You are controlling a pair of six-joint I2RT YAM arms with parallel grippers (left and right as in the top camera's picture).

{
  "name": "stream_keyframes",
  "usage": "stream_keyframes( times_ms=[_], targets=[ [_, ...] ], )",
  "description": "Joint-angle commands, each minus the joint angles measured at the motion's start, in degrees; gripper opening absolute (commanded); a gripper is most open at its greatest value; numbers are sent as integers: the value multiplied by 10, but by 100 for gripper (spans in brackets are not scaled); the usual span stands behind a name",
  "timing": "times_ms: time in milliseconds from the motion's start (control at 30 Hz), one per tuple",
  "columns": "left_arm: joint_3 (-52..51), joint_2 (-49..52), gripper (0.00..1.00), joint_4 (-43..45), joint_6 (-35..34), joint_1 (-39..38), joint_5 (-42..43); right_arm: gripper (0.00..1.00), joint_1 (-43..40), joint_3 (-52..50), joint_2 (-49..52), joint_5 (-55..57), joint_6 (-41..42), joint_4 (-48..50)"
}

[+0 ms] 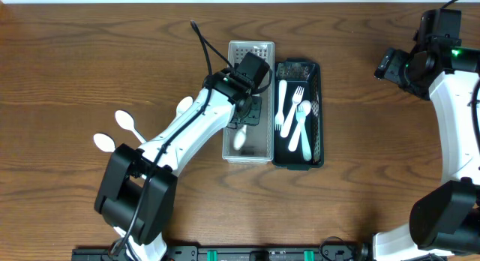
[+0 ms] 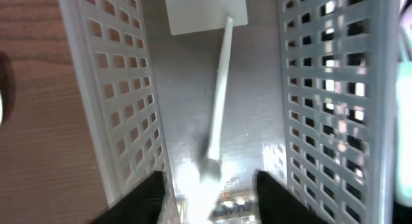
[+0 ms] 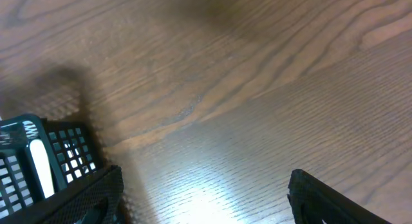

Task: Pack container
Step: 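Place the white spoon into the clear tray with the left gripper, then move the left gripper back left and grasp another white spoon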

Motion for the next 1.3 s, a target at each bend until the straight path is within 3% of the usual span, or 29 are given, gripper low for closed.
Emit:
stream_keyframes(
  times_ms=[0,200,333,400,733,1133,1267],
  targets=[
    [19,-49,56,-7,23,2,-12,85,-2,-3,0,6,-9,-2],
    [31,-156,70,-29,54,20,-131,85,-2,-3,0,6,-9,-3],
    [31,-200,84,-54,115,82,-137,86,-2,-3,0,6,-9,-3],
    [30,-197,85,-68,146,125,-135,86,-2,-3,0,6,-9,-3],
    [29,-51,97,-75,275,279,-10,86,-1,-3,0,6,-9,-1],
    [28,105,98,-83,388,283,2,86,-2,-3,0,6,-9,-1],
    [26,132,98,-84,398,283,3,86,-2,-3,0,7,-12,-1]
  ],
)
